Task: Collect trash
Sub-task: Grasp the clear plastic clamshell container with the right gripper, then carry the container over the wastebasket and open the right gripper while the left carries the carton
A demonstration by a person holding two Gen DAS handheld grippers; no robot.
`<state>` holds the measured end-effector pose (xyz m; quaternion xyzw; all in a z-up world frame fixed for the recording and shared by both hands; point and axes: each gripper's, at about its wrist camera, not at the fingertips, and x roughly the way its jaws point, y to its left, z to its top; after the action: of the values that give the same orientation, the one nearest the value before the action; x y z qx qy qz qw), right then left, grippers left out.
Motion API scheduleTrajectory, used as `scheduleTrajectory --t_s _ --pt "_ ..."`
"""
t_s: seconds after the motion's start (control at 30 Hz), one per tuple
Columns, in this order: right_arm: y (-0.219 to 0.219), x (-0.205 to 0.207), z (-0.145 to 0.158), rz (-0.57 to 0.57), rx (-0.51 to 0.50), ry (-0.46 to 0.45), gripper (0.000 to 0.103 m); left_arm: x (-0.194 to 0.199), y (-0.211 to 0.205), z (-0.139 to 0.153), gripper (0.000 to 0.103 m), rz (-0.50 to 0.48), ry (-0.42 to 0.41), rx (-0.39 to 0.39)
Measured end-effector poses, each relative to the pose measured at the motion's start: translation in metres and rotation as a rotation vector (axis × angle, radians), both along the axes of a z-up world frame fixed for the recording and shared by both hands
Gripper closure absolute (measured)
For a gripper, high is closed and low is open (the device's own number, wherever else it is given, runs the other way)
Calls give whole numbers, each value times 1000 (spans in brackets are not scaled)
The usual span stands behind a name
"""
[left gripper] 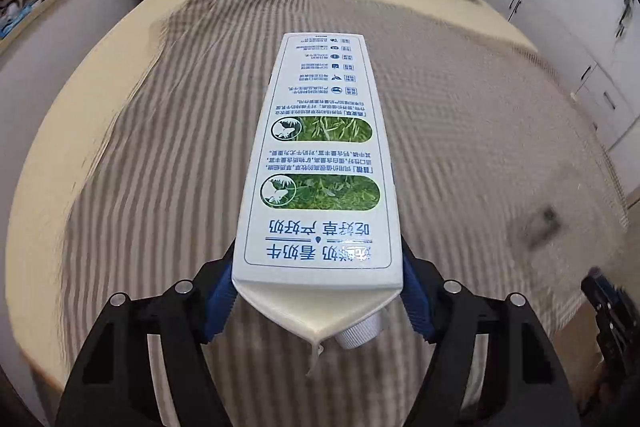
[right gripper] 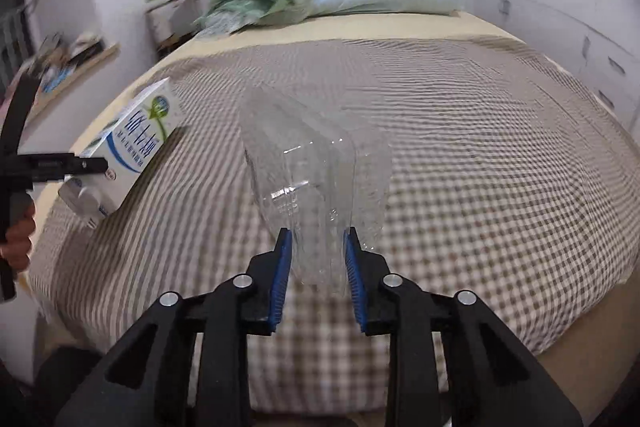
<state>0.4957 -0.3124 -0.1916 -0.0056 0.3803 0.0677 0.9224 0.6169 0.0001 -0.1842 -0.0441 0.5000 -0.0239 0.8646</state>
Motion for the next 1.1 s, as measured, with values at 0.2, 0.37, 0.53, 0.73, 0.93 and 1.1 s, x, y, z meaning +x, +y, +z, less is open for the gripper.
scheduleTrajectory --t_s 0.2,0.37,0.53,0.73,0.93,1.1 --pt "-5 -5 1 7 -77 -20 24 -28 -12 -8 33 -16 10 112" --pt "2 4 7 129 -166 -101 19 -40 -17 -4 33 -19 6 119" --pt "25 27 17 355 -255 -126 20 -56 -21 2 33 -25 -11 115" --pt "33 18 19 395 -263 -74 37 -82 -23 8 35 -54 -48 98" --pt "16 -6 29 279 -230 -90 39 -94 -25 25 36 -48 -67 63" --pt "-40 -33 43 82 -146 -87 40 -114 -43 58 36 -73 -120 51"
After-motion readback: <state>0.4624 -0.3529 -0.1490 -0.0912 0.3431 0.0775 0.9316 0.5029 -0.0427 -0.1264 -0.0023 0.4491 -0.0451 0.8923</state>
